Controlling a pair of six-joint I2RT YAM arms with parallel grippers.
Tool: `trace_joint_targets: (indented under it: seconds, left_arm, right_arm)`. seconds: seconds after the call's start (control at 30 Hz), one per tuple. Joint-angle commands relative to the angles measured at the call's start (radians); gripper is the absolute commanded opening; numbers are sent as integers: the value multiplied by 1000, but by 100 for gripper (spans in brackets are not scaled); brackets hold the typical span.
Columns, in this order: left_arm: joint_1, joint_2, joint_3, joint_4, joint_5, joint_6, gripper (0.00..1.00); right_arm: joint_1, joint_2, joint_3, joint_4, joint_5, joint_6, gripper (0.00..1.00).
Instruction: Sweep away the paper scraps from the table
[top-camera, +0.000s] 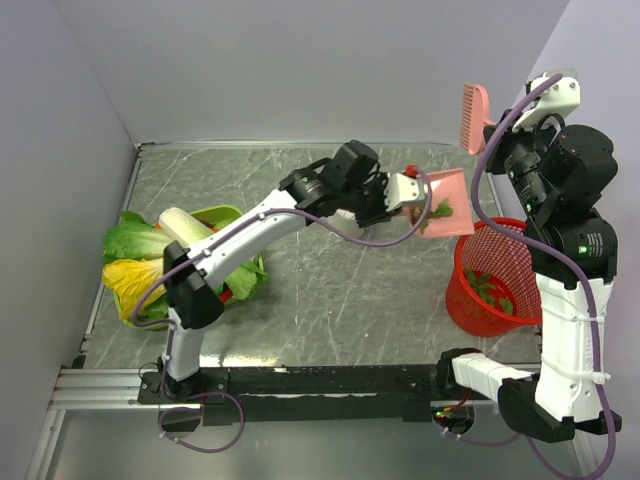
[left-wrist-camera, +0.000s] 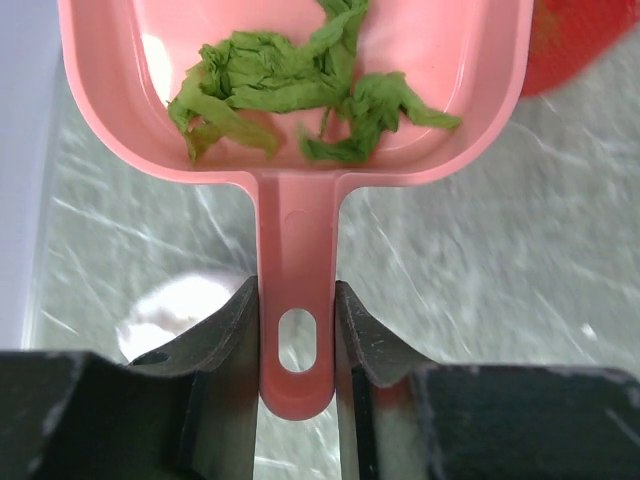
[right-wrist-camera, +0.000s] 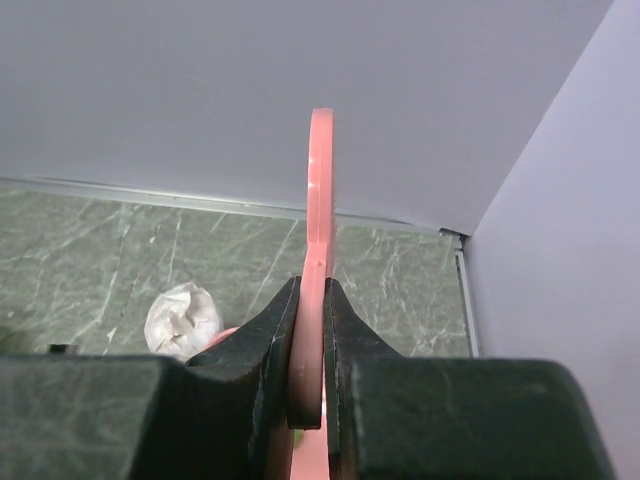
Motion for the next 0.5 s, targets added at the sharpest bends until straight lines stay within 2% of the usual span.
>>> trace_joint_targets:
  seconds: [0.0, 0.1, 0.3, 0.4, 0.47]
  left_arm:
    - [-48, 80, 162, 73, -70, 2, 1]
    - [-82, 127, 212, 105, -118, 46, 1]
    - [-134, 165, 226, 280, -210, 153, 1]
    - [-177, 182, 203, 396, -290, 319, 1]
    - [-206, 191, 171, 477, -314, 497, 1]
  right_arm:
    - [-5, 0, 11, 114, -7, 40, 0]
    - [-8, 10, 28, 131, -12, 59, 0]
    - [-8, 23, 65, 151, -18, 65, 0]
    - [-10, 21, 88, 159, -29, 72, 0]
    - [-13, 20, 99, 157, -29, 79, 0]
